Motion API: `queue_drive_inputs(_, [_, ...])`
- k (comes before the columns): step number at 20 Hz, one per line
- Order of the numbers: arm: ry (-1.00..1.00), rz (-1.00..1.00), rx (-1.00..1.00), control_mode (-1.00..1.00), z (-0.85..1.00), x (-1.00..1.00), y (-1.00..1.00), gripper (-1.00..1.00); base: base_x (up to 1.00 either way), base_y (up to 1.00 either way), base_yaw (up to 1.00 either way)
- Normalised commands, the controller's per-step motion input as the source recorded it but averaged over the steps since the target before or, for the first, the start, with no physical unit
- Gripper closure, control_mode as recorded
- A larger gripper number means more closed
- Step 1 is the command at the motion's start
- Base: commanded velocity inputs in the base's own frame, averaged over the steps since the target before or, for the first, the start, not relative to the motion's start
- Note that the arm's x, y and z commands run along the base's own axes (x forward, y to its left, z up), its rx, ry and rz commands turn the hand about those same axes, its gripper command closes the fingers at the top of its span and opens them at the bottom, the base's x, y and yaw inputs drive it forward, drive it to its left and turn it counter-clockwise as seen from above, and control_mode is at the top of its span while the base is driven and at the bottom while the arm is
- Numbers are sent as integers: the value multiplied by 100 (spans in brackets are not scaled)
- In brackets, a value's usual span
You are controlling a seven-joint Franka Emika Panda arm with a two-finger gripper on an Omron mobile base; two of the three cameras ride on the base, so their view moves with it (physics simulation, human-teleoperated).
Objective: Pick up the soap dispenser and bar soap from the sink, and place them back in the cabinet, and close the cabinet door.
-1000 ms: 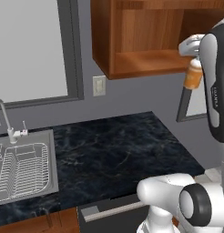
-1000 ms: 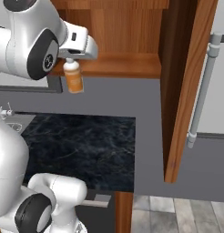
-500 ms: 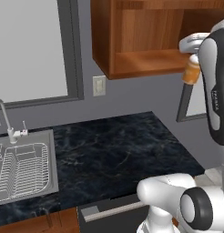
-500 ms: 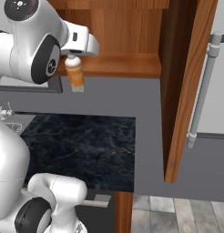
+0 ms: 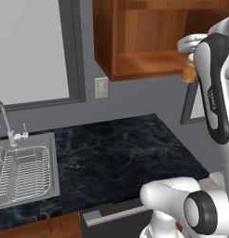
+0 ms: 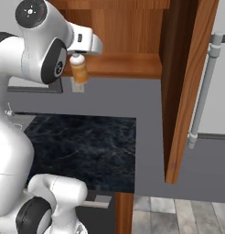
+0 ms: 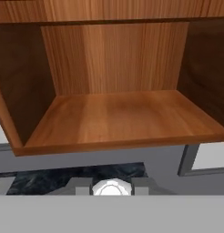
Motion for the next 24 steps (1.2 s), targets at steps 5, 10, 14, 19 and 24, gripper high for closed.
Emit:
queue_drive_inputs(5, [0,0,0,-100,1,26,0,100,0,0,0])
queue_drive_inputs(10, [0,0,0,-100,7,30,0,100,0,0,0])
queue_drive_inputs(14, [0,0,0,-100,6,33,0,100,0,0,0])
queue_drive_inputs(19, [0,0,0,-100,2,30,0,100,0,0,0])
queue_drive_inputs(24, [0,0,0,-100,-1,16,0,100,0,0,0])
